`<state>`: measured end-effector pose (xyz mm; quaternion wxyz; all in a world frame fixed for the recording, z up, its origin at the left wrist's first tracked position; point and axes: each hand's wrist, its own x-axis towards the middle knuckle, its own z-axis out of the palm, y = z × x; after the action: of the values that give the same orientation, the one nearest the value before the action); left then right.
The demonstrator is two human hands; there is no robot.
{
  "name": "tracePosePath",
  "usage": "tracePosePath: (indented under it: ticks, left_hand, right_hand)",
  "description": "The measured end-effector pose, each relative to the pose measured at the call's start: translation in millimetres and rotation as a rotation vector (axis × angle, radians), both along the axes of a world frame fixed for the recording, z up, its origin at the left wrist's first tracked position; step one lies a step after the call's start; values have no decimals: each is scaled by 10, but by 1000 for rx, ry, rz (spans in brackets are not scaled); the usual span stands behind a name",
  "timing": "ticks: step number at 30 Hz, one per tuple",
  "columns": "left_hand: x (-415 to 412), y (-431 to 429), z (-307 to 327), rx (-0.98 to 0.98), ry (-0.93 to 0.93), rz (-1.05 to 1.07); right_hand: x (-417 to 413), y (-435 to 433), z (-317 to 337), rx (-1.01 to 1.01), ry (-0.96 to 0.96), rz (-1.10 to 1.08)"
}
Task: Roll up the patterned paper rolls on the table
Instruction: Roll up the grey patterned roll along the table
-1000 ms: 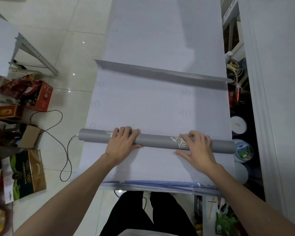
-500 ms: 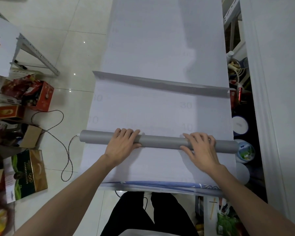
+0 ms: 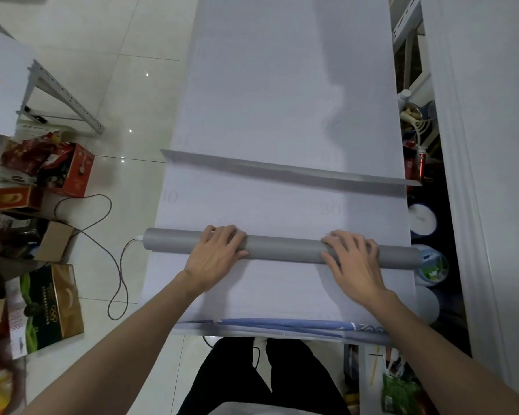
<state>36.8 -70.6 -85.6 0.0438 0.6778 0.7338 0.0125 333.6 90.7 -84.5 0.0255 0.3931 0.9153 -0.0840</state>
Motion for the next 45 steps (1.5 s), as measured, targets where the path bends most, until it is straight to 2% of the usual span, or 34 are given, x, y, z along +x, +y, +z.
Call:
tracePosePath:
  ticks: [5, 11, 19, 23, 31, 37, 45]
  left_hand:
    - [40, 18, 35, -19, 77, 20]
    - [-17, 19, 26, 1, 4, 15]
    - [-7, 52, 72, -40, 45, 55]
    - [10, 44, 67, -34, -48, 148]
    - [27, -5, 79, -54, 57, 84]
    - [-7, -21, 55, -38, -1, 63]
    - [-10, -42, 69, -48, -29, 111]
  right_hand:
    - [-1, 6, -5, 32, -41, 47]
    - [-28, 25, 0, 8, 4, 7]
    - [-31, 27, -37, 87, 16, 57]
    - [-33, 1, -50, 19, 65, -11]
    - [-4, -42, -47, 51, 34, 25]
    - [-34, -75, -12, -5, 76, -51]
    - [-43, -7, 39, -23, 23, 11]
